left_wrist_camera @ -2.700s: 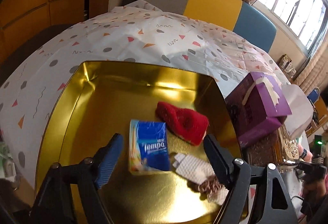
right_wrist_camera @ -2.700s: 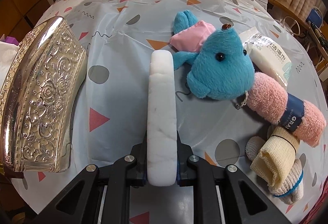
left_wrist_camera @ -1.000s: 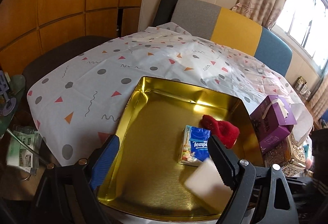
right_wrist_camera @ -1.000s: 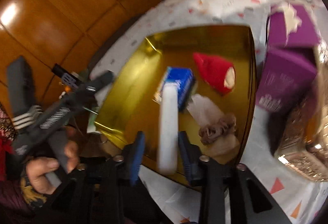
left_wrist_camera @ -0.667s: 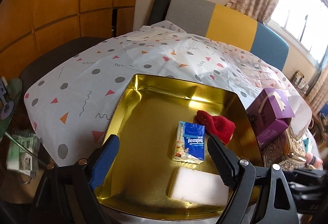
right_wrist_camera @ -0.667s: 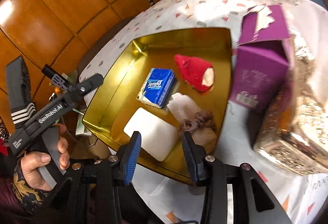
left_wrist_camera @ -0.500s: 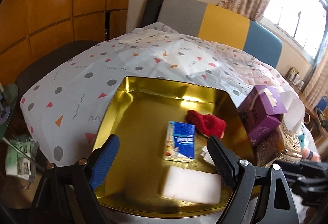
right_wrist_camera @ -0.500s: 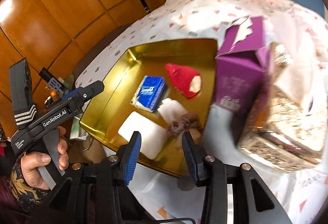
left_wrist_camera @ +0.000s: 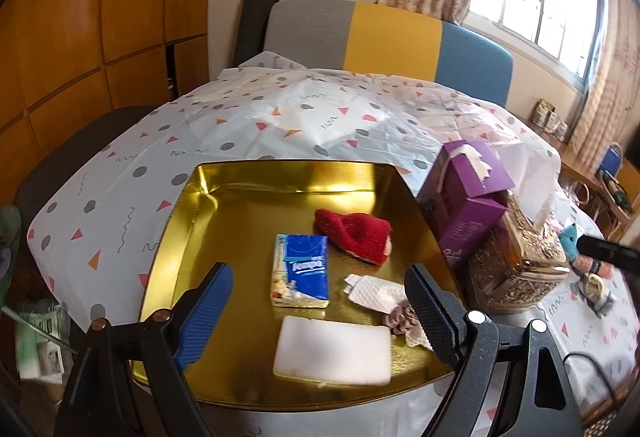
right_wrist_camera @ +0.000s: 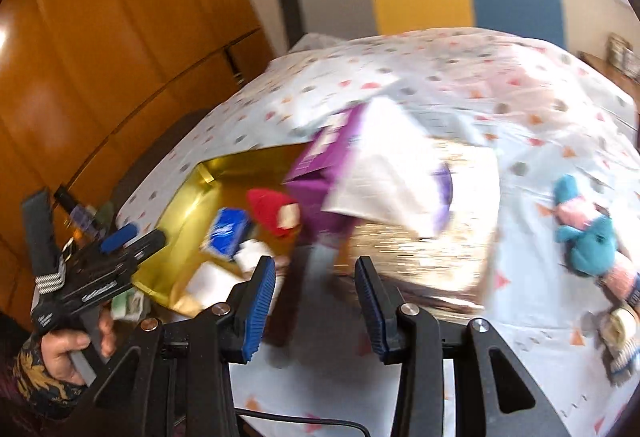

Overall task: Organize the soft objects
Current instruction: 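Move both tools back over the pile of soft items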

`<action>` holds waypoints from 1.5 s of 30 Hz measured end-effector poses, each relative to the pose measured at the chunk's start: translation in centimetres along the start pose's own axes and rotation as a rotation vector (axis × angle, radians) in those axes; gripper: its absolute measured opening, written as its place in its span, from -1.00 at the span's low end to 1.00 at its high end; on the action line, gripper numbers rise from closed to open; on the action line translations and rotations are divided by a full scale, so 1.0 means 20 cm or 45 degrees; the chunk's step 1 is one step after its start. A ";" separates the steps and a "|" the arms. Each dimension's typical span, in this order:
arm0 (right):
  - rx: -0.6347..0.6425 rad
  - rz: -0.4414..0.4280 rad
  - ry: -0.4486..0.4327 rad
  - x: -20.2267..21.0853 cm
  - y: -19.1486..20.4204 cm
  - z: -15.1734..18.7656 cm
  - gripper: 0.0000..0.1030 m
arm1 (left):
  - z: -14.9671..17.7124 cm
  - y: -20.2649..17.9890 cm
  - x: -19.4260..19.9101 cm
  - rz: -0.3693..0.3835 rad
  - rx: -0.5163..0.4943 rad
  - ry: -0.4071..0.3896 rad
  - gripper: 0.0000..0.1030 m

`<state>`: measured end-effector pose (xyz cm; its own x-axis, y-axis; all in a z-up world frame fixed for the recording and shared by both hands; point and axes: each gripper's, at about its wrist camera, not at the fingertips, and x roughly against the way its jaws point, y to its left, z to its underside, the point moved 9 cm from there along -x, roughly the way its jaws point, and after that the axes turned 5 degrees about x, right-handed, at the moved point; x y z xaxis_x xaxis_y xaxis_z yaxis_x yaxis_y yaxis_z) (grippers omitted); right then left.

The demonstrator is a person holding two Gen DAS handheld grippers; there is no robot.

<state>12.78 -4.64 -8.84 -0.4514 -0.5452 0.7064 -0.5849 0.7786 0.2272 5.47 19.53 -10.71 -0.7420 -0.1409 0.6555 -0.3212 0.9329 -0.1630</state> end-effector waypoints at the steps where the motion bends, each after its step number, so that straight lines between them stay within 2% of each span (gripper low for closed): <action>1: -0.029 0.029 -0.011 0.03 -0.06 0.00 -0.20 | 0.01 -0.02 0.00 0.003 -0.009 0.003 0.71; 13: -0.514 0.381 -0.154 0.39 -0.85 0.15 -0.18 | 0.07 -0.18 -0.02 0.060 -0.094 0.053 0.71; 18: -0.803 0.530 -0.241 0.59 -1.19 0.30 -0.17 | 0.08 -0.25 0.00 0.142 -0.113 0.047 0.71; 22: -1.051 0.658 -0.313 0.75 -1.47 0.44 -0.04 | 0.06 -0.34 0.04 0.197 -0.150 0.021 0.71; 27: -1.240 0.714 -0.244 0.73 -1.74 0.59 0.06 | 0.06 -0.45 0.07 0.258 -0.195 0.024 0.71; 28: -1.268 0.717 -0.209 0.70 -1.78 0.62 0.07 | 0.06 -0.47 0.07 0.272 -0.200 0.030 0.71; 31: -1.350 0.637 -0.122 0.58 -1.82 0.70 0.08 | 0.06 -0.53 0.07 0.299 -0.225 0.035 0.71; 34: -1.314 0.602 -0.046 0.47 -1.77 0.71 0.08 | 0.06 -0.60 0.07 0.330 -0.258 0.042 0.71; 37: -1.253 0.471 0.026 0.36 -1.66 0.67 0.14 | 0.06 -0.69 0.09 0.371 -0.303 0.037 0.71; 38: -1.218 0.386 0.037 0.32 -1.60 0.64 0.14 | 0.06 -0.72 0.09 0.386 -0.318 0.038 0.71; 40: -1.154 0.112 0.047 0.25 -1.44 0.57 0.14 | 0.06 -0.79 0.11 0.418 -0.351 0.042 0.71; 41: -1.121 0.105 0.042 0.26 -1.40 0.55 0.14 | 0.07 -0.82 0.11 0.431 -0.368 0.043 0.71; 42: -1.092 0.148 0.031 0.29 -1.39 0.53 0.14 | 0.07 -0.86 0.11 0.447 -0.387 0.049 0.71; 45: -1.095 0.171 -0.084 0.39 -1.40 0.48 0.14 | 0.09 -0.99 0.15 0.516 -0.442 0.065 0.71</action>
<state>19.16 -33.69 -16.11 -0.5336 -0.4281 0.7294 0.1754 0.7877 0.5906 8.55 0.07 -6.92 -0.7337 0.2614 0.6271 0.2047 0.9652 -0.1628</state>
